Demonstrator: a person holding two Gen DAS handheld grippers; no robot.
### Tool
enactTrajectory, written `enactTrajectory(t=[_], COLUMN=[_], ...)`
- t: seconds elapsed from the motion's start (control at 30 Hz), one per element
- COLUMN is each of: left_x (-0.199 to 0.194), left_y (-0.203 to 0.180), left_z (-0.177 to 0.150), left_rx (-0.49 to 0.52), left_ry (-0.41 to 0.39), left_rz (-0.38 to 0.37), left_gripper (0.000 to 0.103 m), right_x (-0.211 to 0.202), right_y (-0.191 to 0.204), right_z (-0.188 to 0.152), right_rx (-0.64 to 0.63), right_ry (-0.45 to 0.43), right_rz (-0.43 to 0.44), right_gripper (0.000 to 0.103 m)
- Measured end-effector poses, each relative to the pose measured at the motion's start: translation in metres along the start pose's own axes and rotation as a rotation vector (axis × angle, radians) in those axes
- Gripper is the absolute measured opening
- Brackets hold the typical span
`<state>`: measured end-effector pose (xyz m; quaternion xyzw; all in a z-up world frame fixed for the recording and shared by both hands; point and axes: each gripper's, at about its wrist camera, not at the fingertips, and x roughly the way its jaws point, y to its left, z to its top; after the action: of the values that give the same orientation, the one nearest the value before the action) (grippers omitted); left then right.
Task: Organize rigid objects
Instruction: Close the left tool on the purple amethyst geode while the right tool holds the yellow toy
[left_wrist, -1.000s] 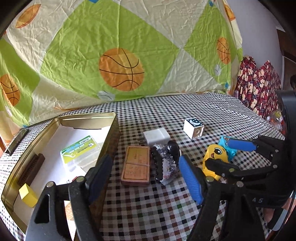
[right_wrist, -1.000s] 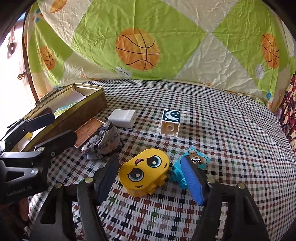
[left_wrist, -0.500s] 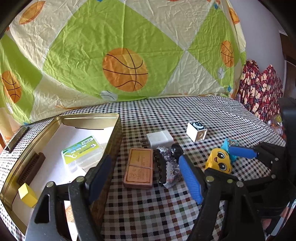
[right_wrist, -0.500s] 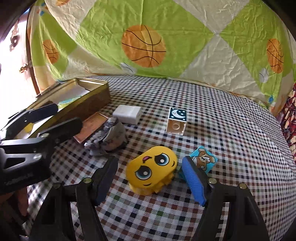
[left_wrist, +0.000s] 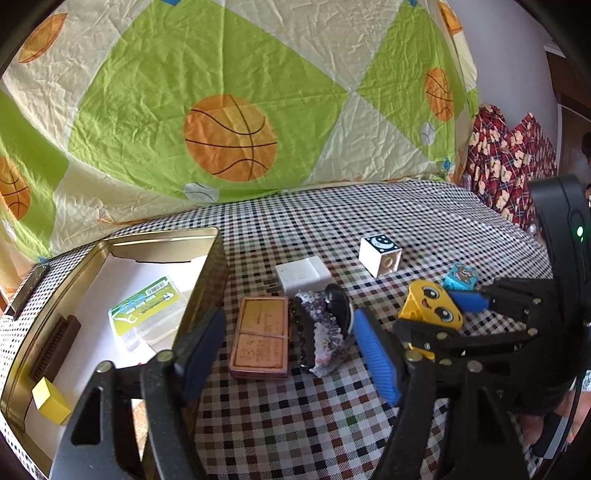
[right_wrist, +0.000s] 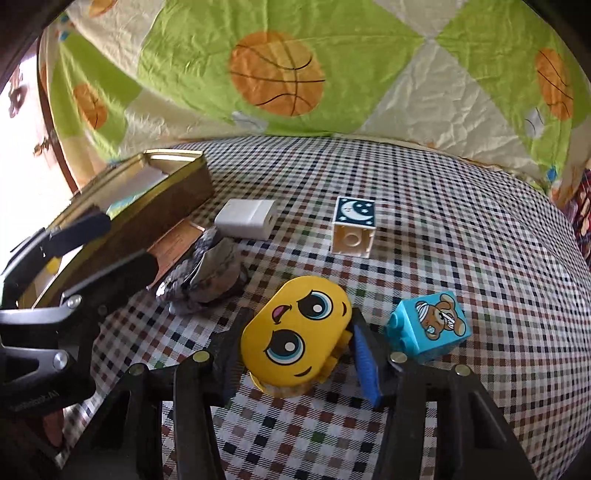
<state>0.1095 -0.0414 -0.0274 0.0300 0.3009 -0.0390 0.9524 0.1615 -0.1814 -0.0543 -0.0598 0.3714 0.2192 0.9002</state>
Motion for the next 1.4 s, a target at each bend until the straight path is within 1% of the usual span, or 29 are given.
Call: enactTrajectory(t=[0.03,0.13,0.23,0.33,0.43,0.5,0.57,0.6,0.67,0.73,0.8,0.9,1.17,1.4], left_x=[0.001,0.008,0.017,0.024,0.035,0.044,0.048,0.05,0.055,0.058,0.055,0.053,0.039,0.028], left_y=[-0.002,-0.007,-0.013,-0.021,-0.025,-0.026,-0.031,-0.033,-0.036,-0.039,-0.042,-0.042,-0.032,-0.028], left_z=[0.0,0.002,0.005,0.006,0.008,0.009,0.01,0.011,0.013,0.013,0.012,0.014,0.014,0.016], left_rx=[0.009,0.019,0.024,0.046,0.041,0.041,0.065,0.077,0.085,0.094,0.115,0.122,0.079,0.062], left_ry=[0.005,0.027,0.061,0.084,0.123,0.16,0.164,0.169,0.181,0.194,0.181,0.165,0.105,0.039], left_rz=[-0.002,-0.031,-0.071,-0.075,-0.113,-0.089,-0.089,-0.077,-0.066,-0.054,-0.047,-0.049,-0.063,-0.043], left_gripper=[0.061,0.055,0.053,0.052,0.052,0.05,0.049,0.049,0.047,0.043,0.042,0.042,0.042,0.042], right_x=[-0.003,-0.01,-0.011,-0.015,-0.017,-0.018,-0.018,-0.019,-0.019,-0.019,-0.02,-0.021,-0.026,-0.029], right_y=[0.002,0.003,-0.003,-0.012,-0.02,-0.022,-0.019,-0.018,-0.018,-0.019,-0.02,-0.021,-0.021,-0.02], right_z=[0.0,-0.002,-0.001,0.0,0.0,0.0,0.0,0.0,0.0,0.0,-0.001,-0.001,-0.002,-0.002], right_rx=[-0.005,-0.003,0.035,0.083,0.128,0.138,0.127,0.126,0.125,0.126,0.132,0.14,0.142,0.139], right_ry=[-0.015,-0.049,-0.06,-0.079,-0.085,-0.087,-0.088,-0.09,-0.091,-0.086,-0.094,-0.099,-0.128,-0.146], right_rz=[-0.014,-0.06,-0.078,-0.088,-0.101,-0.09,-0.111,-0.121,-0.122,-0.126,-0.131,-0.128,-0.131,-0.137], right_gripper=[0.053,0.054,0.054,0.054,0.054,0.054,0.054,0.054,0.054,0.054,0.054,0.054,0.054,0.054])
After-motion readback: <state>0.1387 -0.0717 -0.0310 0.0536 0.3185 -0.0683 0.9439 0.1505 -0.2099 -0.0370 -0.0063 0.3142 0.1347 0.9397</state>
